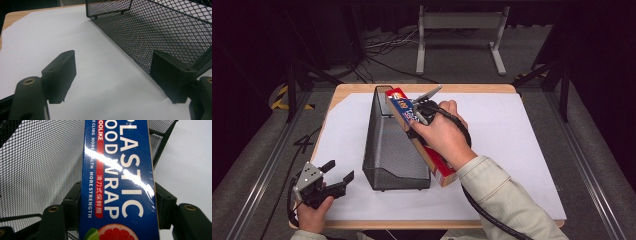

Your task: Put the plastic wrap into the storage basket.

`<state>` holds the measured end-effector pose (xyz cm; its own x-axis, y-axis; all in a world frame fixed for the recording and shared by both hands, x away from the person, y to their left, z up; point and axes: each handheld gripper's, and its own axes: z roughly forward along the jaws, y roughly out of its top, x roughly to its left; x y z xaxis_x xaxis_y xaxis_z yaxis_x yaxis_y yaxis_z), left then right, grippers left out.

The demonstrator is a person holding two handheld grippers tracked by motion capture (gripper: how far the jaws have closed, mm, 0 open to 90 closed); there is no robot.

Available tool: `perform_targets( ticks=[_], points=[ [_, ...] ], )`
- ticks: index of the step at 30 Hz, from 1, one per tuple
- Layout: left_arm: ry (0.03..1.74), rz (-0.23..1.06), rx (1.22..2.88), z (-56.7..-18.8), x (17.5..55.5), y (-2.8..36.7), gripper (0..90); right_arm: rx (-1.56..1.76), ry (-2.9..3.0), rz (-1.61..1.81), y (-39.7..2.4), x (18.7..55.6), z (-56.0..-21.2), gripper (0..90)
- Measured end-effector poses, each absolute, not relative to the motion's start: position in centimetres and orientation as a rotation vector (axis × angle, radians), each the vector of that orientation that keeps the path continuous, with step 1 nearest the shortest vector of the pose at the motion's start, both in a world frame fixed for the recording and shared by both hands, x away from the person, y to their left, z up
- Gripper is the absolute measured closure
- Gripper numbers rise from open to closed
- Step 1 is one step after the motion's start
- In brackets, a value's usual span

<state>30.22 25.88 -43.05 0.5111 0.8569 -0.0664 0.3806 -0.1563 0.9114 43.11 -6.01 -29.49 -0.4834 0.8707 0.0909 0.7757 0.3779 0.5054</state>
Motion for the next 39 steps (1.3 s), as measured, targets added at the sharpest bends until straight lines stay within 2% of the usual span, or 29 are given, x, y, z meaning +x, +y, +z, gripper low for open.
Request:
perform_targets(
  ticks=[39],
  points=[
    [1.035,0.587,1.755,-43.1,30.2,25.8,22.0,1.571,2.528,0.538,-2.2,45.6,-33.6,38.8]
  ],
)
